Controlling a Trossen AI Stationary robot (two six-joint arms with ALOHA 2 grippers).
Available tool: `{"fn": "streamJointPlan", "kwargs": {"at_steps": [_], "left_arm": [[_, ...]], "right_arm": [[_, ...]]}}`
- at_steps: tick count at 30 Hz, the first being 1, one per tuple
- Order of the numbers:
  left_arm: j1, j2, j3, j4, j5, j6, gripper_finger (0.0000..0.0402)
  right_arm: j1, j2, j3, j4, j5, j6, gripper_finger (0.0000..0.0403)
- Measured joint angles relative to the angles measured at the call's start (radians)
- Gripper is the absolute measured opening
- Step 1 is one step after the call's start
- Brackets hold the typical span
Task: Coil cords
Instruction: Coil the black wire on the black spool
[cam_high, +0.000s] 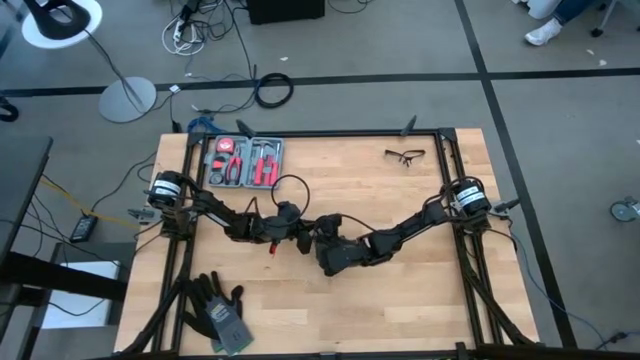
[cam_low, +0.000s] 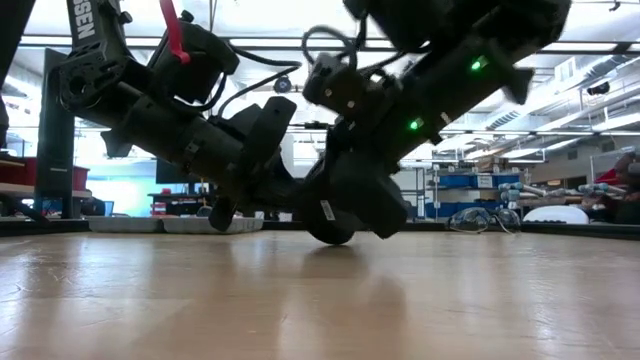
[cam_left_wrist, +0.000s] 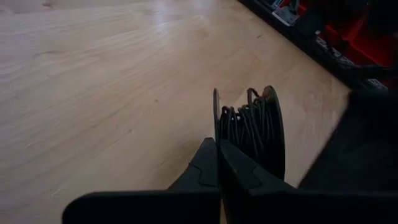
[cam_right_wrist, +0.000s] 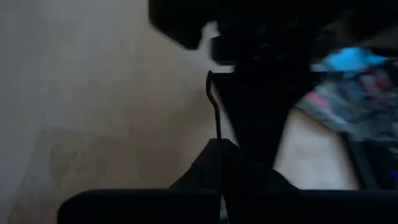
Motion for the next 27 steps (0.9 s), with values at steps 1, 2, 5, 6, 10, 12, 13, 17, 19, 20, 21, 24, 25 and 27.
{"fn": "streamJointPlan", "kwargs": {"at_steps": [1,2,5,6,10,12,13,17,19,20,21,24,25,27], "left_arm": [[0.000,0.000,0.001,-0.006,-0.001,0.000,0.0000],[0.000,-0.001,0.001,-0.008,-0.001,0.000,0.0000],[0.000,-0.001,0.001,-0.009,-0.004,0.000,0.0000],[0.000,-0.001,0.001,-0.010,-0.005,0.000,0.0000],[0.000,-0.001,0.001,-0.012,-0.005,0.000,0.0000],[0.000,-0.001,0.001,-0.009,0.000,0.000,0.0000],[0.000,-0.001,0.001,-0.007,0.005,0.000,0.0000],[0.000,-0.001,0.001,-0.005,0.012,0.000,0.0000],[0.000,-0.001,0.001,-0.002,0.015,0.000,0.0000],[0.000,-0.001,0.001,0.001,0.015,0.001,0.0000],[0.000,-0.001,0.001,0.003,0.014,0.002,0.0000],[0.002,-0.001,0.001,0.010,0.012,0.002,0.0000],[0.002,-0.001,0.001,0.011,0.011,0.002,0.0000],[0.002,-0.001,0.001,0.008,0.006,0.002,0.0000]], "right_arm": [[0.008,-0.004,0.000,-0.006,0.039,0.000,0.0001],[0.013,-0.010,0.000,-0.013,0.062,0.002,0.0001],[0.023,-0.029,0.000,-0.035,0.090,0.038,0.0001],[0.025,-0.037,0.000,-0.040,0.111,0.055,0.0001],[0.026,-0.061,0.000,-0.043,0.222,0.068,0.0001],[0.017,-0.071,0.000,-0.059,0.229,0.071,0.0001],[0.009,-0.073,0.000,-0.070,0.230,0.088,0.0001],[-0.017,-0.073,0.000,-0.135,0.177,0.196,0.0000],[-0.022,-0.077,0.001,-0.130,0.102,0.233,0.0000],[-0.021,-0.077,0.001,-0.126,0.087,0.251,0.0000],[-0.018,-0.077,0.001,-0.132,0.088,0.269,0.0000],[-0.002,-0.077,0.002,-0.170,0.157,0.327,0.0000],[0.003,-0.077,0.002,-0.186,0.177,0.348,0.0000],[0.012,-0.077,0.003,-0.241,0.206,0.414,0.0000]]}}
